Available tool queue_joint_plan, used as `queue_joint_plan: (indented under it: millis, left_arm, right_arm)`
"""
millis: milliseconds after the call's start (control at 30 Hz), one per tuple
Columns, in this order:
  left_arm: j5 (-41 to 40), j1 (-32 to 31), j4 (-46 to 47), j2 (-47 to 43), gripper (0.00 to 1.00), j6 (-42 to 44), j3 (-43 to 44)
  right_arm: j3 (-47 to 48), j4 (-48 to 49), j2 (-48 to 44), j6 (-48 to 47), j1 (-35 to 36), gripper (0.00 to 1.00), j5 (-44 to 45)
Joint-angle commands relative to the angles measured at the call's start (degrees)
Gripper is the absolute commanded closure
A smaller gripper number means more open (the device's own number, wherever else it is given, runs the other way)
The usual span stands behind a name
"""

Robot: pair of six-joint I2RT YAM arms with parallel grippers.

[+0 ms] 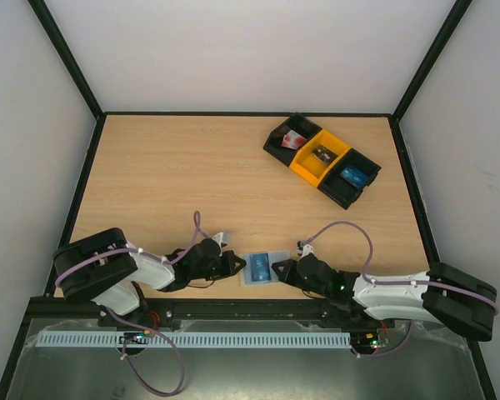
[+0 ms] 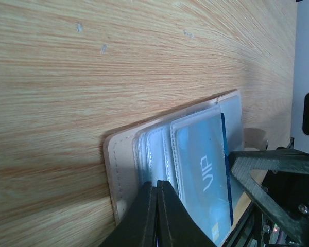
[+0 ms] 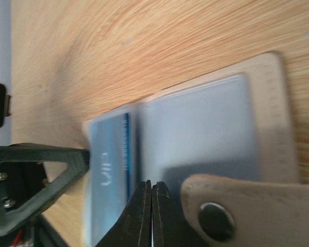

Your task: Take the credit cards out of the card holder

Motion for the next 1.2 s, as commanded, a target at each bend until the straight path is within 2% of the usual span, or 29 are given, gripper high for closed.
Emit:
queue_joint_plan:
  millis: [0,200,300,367,533,700,833,933,1167]
  left_arm:
    - [-2.59,0.22,-10.43,3.04,0.97,1.45,-2.55]
    - [-2.42,0.23,-10.27,3.57,0.97,1.56,-2.31]
    - [-2.52,0.25,-10.79,3.46,0.97,1.95,-2.01]
    - [-2.86,0.35,-12.45,3.16,0.97,2.56,-1.29]
    - [-3.48,0.69,-14.13,1.87,0.97,2.87,-0.91]
    - [-3.83,0.74,-15.41,1.37,0.97,3.18,-0.69]
    - [-3.90,0.91,-15.60,1.49,0.97,3.35,-0.60]
    - [-3.97,1.08,-15.87,1.50,0.97,3.53,-0.58]
    - [-4.28,1.26,-16.38,1.41,0.97,3.60,-0.67]
  right_arm:
    - [-2.18,-9.70,-2.84,-1.40,0.23,0.98,5.13]
    - [-2.33,-9.92,-5.98,-3.07,0.24,0.97,4.14]
    - [-1.07,-8.82,-5.30,-4.64,0.20,0.79,1.27]
    - [0.44,-8.90,-4.03,-5.89,0.22,0.74,0.03]
    - [3.95,-7.94,0.70,-7.75,0.19,0.81,-1.03]
    - [4.47,-3.88,6.94,-7.45,0.19,0.83,-2.74]
    - [4.44,-3.96,9.87,-7.07,0.18,0.92,-2.25]
    - [4.84,-7.19,10.02,-7.40,0.22,0.96,-0.95]
    - [6.93,-17.11,10.08,-8.58,0.21,0.96,2.16]
